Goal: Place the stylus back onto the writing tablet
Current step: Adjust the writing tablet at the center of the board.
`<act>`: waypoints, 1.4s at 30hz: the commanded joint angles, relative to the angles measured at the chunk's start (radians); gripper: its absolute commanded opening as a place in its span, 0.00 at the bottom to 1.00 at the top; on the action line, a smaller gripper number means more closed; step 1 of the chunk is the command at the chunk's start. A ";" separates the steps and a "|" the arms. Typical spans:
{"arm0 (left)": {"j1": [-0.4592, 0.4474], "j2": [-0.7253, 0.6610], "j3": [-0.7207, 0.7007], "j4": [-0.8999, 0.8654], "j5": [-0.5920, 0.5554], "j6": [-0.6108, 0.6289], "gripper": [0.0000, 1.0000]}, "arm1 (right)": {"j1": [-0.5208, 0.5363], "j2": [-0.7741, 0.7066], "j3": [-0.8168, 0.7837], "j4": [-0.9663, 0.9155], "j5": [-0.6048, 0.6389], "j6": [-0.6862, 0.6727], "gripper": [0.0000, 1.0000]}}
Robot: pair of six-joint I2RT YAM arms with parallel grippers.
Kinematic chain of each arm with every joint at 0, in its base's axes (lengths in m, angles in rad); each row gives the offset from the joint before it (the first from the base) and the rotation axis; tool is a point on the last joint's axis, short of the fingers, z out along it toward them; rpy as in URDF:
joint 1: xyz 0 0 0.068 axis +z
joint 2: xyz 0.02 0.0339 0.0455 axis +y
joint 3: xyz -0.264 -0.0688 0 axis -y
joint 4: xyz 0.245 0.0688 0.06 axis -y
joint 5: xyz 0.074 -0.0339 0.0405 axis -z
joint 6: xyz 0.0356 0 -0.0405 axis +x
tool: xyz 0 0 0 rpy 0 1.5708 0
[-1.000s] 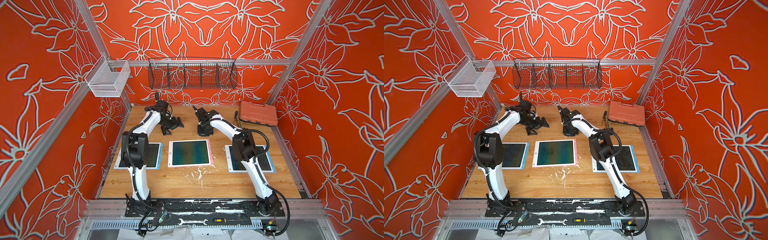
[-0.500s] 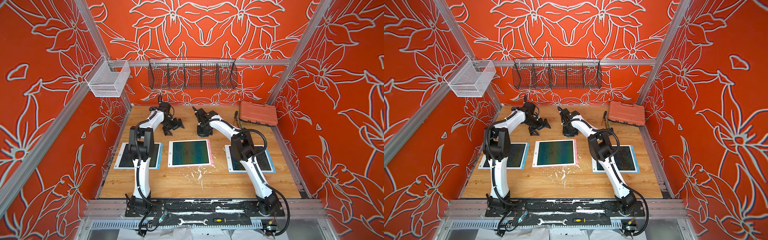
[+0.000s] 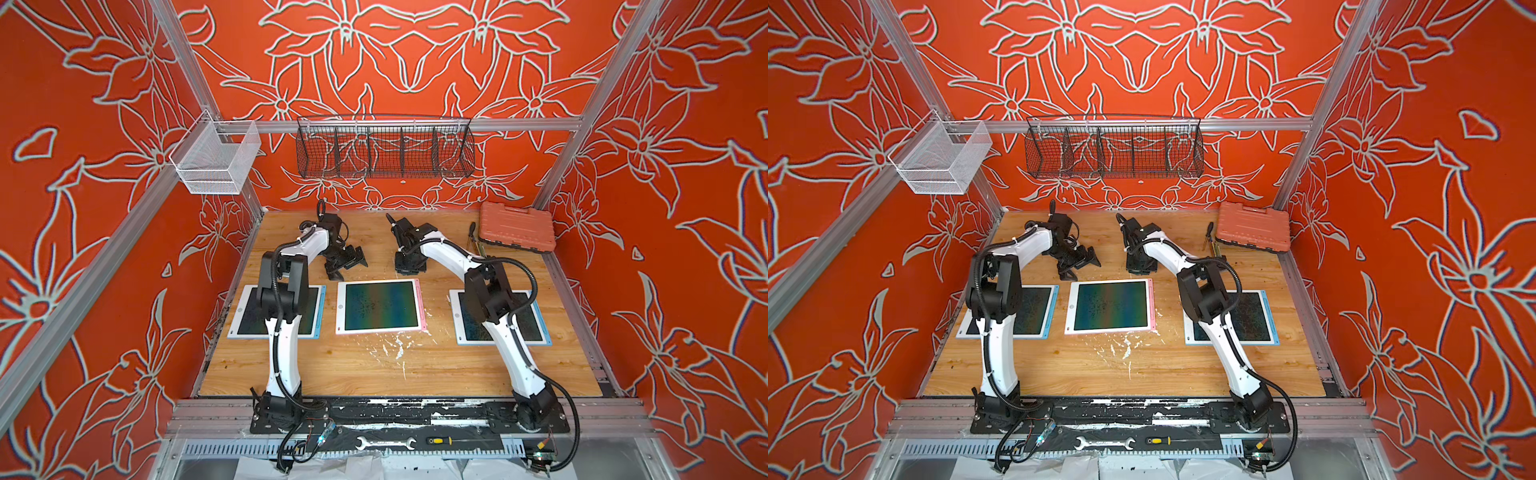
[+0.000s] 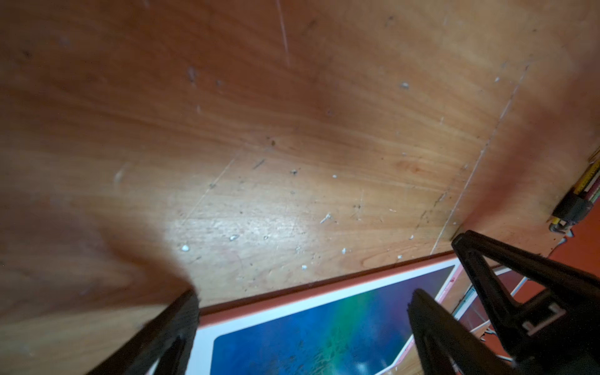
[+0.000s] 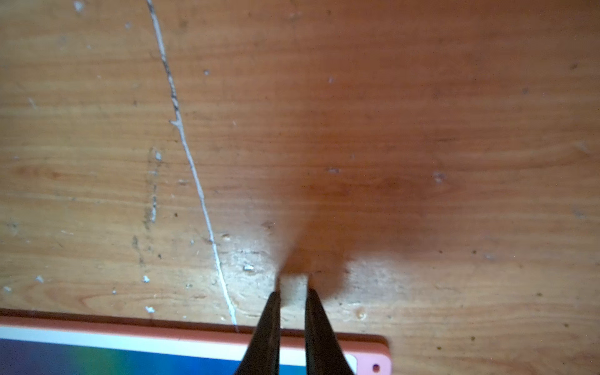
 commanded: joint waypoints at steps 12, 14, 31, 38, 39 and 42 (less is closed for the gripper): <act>-0.013 -0.010 -0.073 0.014 -0.019 0.007 0.99 | 0.018 -0.058 -0.138 -0.007 0.016 0.033 0.17; -0.016 -0.011 -0.076 0.012 -0.019 0.010 0.99 | 0.022 -0.070 -0.149 -0.004 0.018 0.035 0.17; -0.026 -0.047 -0.148 0.019 -0.025 -0.001 0.99 | 0.030 -0.089 -0.189 0.014 0.019 0.046 0.17; -0.027 -0.063 -0.174 0.014 -0.038 0.004 0.98 | 0.037 -0.101 -0.198 0.010 0.018 0.050 0.17; -0.027 -0.063 -0.177 0.016 -0.039 0.003 0.98 | 0.039 -0.102 -0.201 0.011 0.017 0.051 0.17; -0.027 -0.060 -0.173 0.014 -0.038 0.002 0.99 | 0.041 -0.105 -0.205 0.010 0.013 0.051 0.17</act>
